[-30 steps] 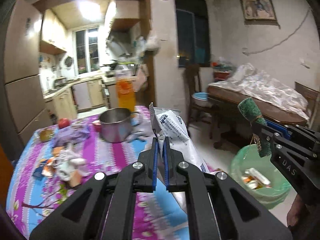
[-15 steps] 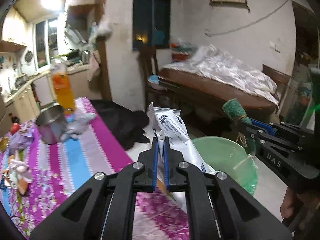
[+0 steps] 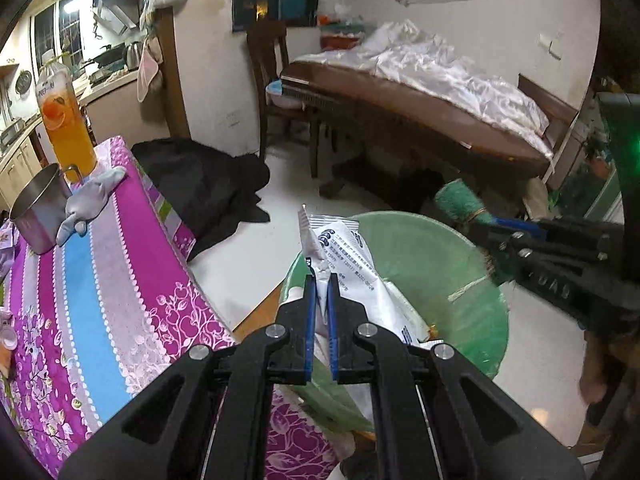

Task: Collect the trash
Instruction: 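Carry the white wrapper and green cloth in both grippers over the green bin, then open both grippers to drop the wrapper and cloth into the green bin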

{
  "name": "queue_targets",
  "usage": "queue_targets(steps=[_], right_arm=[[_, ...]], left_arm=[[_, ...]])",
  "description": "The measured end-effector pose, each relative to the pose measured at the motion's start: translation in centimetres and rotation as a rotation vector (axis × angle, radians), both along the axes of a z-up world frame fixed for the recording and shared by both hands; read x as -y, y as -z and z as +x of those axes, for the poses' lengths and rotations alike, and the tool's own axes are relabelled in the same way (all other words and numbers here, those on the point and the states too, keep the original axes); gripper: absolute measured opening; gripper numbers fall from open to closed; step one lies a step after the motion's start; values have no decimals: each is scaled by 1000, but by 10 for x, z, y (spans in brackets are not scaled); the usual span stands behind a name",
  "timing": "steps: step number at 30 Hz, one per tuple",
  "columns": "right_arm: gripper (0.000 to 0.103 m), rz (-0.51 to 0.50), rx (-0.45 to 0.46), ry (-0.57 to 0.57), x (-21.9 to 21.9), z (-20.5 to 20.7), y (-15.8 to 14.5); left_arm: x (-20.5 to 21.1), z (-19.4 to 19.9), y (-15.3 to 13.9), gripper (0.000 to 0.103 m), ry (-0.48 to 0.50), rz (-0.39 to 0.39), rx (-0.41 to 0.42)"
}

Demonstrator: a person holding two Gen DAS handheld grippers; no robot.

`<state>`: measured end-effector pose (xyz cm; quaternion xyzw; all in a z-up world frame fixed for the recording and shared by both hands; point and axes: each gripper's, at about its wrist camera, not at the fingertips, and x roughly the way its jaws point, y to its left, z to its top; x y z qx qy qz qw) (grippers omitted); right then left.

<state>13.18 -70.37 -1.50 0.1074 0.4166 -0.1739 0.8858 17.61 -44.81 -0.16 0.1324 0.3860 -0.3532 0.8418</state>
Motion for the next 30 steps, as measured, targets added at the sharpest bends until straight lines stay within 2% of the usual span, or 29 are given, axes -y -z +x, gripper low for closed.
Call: queue_targets(steps=[8, 25, 28, 30], right_arm=[[16, -3, -72, 2, 24, 2, 15], [16, 3, -81, -6, 21, 1, 21], [16, 5, -85, -8, 19, 1, 21], [21, 10, -84, -13, 19, 1, 21]], left_arm=[[-1, 10, 5, 4, -17, 37, -26], [11, 4, 7, 4, -6, 53, -30], [11, 4, 7, 7, -6, 56, -31], [13, 3, 7, 9, -9, 65, -23]])
